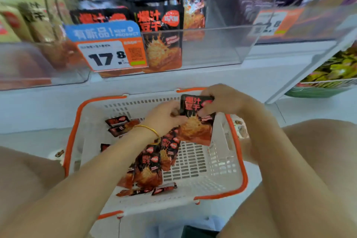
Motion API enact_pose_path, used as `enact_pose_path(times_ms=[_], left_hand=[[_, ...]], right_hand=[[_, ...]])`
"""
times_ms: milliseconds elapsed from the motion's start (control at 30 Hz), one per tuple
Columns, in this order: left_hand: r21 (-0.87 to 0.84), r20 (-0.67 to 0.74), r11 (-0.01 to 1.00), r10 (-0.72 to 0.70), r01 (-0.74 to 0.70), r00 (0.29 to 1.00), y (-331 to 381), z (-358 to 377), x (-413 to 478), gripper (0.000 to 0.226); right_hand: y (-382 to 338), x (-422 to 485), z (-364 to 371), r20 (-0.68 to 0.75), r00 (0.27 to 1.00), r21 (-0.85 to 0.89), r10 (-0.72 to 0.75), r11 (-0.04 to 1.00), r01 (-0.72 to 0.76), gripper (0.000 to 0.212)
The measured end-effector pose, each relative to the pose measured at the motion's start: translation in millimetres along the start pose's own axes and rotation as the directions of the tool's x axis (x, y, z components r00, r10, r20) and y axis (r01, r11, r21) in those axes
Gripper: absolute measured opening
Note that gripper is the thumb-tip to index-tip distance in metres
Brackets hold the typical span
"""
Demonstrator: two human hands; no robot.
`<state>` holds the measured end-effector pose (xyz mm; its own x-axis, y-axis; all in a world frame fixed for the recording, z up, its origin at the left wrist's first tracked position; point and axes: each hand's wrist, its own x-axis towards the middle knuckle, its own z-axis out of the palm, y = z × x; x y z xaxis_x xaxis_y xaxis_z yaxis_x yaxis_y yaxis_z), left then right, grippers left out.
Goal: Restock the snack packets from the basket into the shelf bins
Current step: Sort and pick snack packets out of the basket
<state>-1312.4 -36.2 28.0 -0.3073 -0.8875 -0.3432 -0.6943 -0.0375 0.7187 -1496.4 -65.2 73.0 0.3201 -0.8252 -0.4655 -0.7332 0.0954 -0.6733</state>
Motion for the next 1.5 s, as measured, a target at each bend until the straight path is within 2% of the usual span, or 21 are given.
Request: enact_pose_path(times_ms=[67,133,267,333,367,400,433,467,533,567,633,700,800,867,967,1033,1100,1233,1300,1367,1500], left_hand=[[-0.057,-0.129,0.993,0.094,-0.102,0.987,18.3,-15.2,-12.0,0.027],[-0.096,-0.230,0.974,0.178,-0.204,0.957,39.2,-31.0,-25.2,0.034],[-0.084,-0.390,0.915,0.334,-0.394,0.858,86.9,-61.4,-45.9,0.030],[0.038,-0.519,0.882,0.418,-0.469,0.745,104.9,-77.7,-52.6,0.009],[0.151,-0.592,0.862,0.471,-0.484,0.654,111.4,-86.8,-54.4,0.006],[0.311,-0.628,0.832,0.543,-0.459,0.558,115.1,-95.6,-53.0,0.013],[0.480,-0.614,0.787,0.616,-0.387,0.493,116.8,-103.3,-49.4,0.019],[0.610,-0.580,0.737,0.665,-0.291,0.470,115.5,-108.5,-42.2,0.027],[0.745,-0.509,0.659,0.661,-0.102,0.552,109.3,-113.5,-28.0,0.043],[0.767,-0.489,0.641,0.623,-0.040,0.610,104.8,-113.4,-22.5,0.050],[0.788,-0.458,0.615,0.557,0.026,0.693,94.4,-110.6,-14.6,0.060],[0.829,-0.424,0.555,0.554,0.062,0.716,85.6,-109.0,-9.9,0.061],[0.868,-0.403,0.484,0.566,0.106,0.719,82.2,-110.2,-6.8,0.061],[0.877,-0.403,0.464,0.574,0.122,0.713,81.0,-110.5,-4.9,0.062],[0.881,-0.406,0.454,0.581,0.133,0.705,79.6,-111.0,-3.1,0.061],[0.881,-0.410,0.453,0.586,0.137,0.699,79.4,-111.3,-2.1,0.061],[0.884,-0.409,0.447,0.598,0.136,0.689,78.8,-111.0,-1.1,0.061],[0.885,-0.406,0.449,0.615,0.123,0.676,78.8,-110.6,-3.1,0.060],[0.881,-0.405,0.464,0.631,0.097,0.661,79.6,-110.6,-7.1,0.057],[0.877,-0.399,0.478,0.684,0.037,0.611,79.4,-108.6,-12.9,0.052],[0.855,-0.372,0.481,0.829,-0.193,0.419,67.7,-89.7,-31.3,0.039]], right_hand=[[-9.7,-25.0,-10.6,-0.154,0.987,0.207,-0.034,0.976,0.066,0.019],[-19.6,-47.5,-16.9,-0.212,0.976,0.377,-0.048,0.918,0.127,0.027],[-45.0,-76.2,-32.9,-0.320,0.933,0.362,-0.165,0.888,0.282,0.020],[-62.1,-79.6,-51.9,-0.459,0.866,0.371,-0.197,0.843,0.389,0.020],[-72.3,-79.7,-62.8,-0.535,0.820,0.394,-0.205,0.798,0.457,0.017],[-79.0,-74.1,-75.7,-0.615,0.765,0.408,-0.191,0.753,0.517,0.015],[-87.0,-68.0,-88.0,-0.685,0.709,0.410,-0.168,0.716,0.565,0.015],[-92.0,-56.8,-100.4,-0.740,0.657,0.378,-0.143,0.720,0.582,0.016],[-100.2,-26.4,-119.8,-0.773,0.621,0.282,-0.129,0.807,0.519,0.014],[-101.7,-8.1,-126.3,-0.754,0.648,0.244,-0.107,0.870,0.428,0.014],[-101.0,24.3,-132.2,-0.653,0.758,0.225,-0.007,0.953,0.203,0.018],[-99.5,47.6,-129.3,-0.546,0.834,0.189,0.078,0.982,0.032,0.025],[-102.4,69.2,-126.7,-0.503,0.853,0.161,0.137,0.985,-0.064,0.037],[-104.1,79.2,-124.0,-0.507,0.847,0.123,0.160,0.986,-0.112,0.036],[-108.9,87.1,-117.3,-0.602,0.791,-0.063,0.113,0.980,-0.187,0.042],[-109.5,94.9,-114.7,-0.608,0.790,-0.144,0.081,0.967,-0.210,0.031],[-110.0,101.0,-111.2,-0.592,0.801,-0.178,0.095,0.953,-0.245,0.022],[-109.2,102.5,-111.2,-0.575,0.812,-0.201,0.099,0.945,-0.257,0.033],[-105.6,98.9,-114.8,-0.569,0.816,-0.130,0.102,0.969,-0.212,0.042],[-106.7,82.8,-117.9,-0.610,0.785,-0.037,0.109,0.986,-0.165,0.060],[-109.7,9.9,-102.2,-0.780,0.612,-0.127,-0.130,0.991,0.049,0.040]])
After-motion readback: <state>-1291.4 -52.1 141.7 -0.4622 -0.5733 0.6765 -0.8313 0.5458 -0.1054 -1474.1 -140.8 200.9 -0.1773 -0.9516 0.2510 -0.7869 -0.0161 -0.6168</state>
